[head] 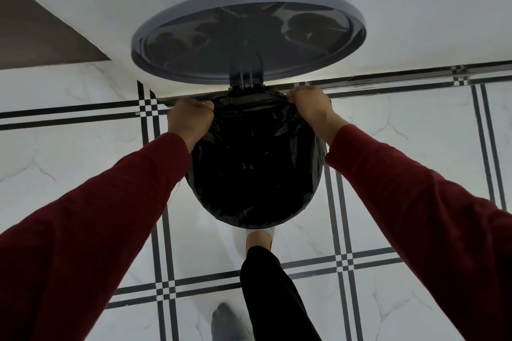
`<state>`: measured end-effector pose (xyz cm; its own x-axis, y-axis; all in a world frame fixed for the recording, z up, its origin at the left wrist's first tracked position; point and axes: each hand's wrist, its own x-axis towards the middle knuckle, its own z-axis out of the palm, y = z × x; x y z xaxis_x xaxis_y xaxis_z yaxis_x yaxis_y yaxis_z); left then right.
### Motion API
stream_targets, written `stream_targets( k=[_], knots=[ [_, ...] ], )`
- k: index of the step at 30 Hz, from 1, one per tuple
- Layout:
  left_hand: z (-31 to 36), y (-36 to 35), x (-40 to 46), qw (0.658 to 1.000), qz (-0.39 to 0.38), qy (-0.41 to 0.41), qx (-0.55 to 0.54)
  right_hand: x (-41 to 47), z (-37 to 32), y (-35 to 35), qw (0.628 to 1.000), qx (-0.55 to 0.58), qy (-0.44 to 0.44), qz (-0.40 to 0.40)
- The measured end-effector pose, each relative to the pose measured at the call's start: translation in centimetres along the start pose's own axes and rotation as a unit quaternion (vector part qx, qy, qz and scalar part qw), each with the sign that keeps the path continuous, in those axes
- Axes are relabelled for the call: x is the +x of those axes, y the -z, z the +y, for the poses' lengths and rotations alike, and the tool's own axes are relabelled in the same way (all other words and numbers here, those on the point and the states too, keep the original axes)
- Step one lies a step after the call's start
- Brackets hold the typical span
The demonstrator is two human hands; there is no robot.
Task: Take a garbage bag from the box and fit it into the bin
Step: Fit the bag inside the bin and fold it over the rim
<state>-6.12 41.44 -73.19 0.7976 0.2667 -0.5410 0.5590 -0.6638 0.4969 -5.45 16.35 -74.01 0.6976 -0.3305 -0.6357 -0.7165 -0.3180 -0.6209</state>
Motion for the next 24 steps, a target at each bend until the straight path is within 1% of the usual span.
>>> stream_targets(
  k=[3, 7, 9, 13, 17, 21, 23, 24],
  knots=[
    [0.0, 0.0, 0.1, 1.0, -0.001, -0.001, -0.001, -0.5, -0.3, -0.3, 0.997, -0.074, 0.024, 0.011],
    [-0.1, 0.0, 0.1, 1.0, -0.001, 0.002, -0.008, -0.6, 0.9, -1.3, 0.994, -0.095, 0.061, 0.014],
    [-0.1, -0.1, 0.1, 1.0, 0.001, 0.003, -0.008, -0.5, 1.1, -1.7, 0.991, -0.108, 0.073, 0.035],
    [-0.1, -0.3, 0.1, 1.0, 0.008, 0.0, -0.01, -0.8, 0.9, -2.2, 0.986, -0.145, 0.063, 0.053],
    [0.2, -0.2, -0.2, 1.0, -0.004, 0.001, 0.005, -0.4, 0.5, -2.0, 0.986, -0.149, 0.047, 0.052],
    [0.8, -0.1, -0.4, 0.998, -0.012, -0.017, 0.058, 0.0, 0.8, -1.5, 0.991, -0.121, 0.051, 0.013],
    [0.8, -0.2, -0.4, 0.996, -0.007, -0.024, 0.081, 0.0, 0.9, -1.5, 0.991, -0.121, 0.059, 0.018],
    [0.8, -0.3, -0.3, 0.997, -0.01, -0.025, 0.073, 0.0, 0.9, -1.7, 0.99, -0.127, 0.061, 0.024]
  ],
)
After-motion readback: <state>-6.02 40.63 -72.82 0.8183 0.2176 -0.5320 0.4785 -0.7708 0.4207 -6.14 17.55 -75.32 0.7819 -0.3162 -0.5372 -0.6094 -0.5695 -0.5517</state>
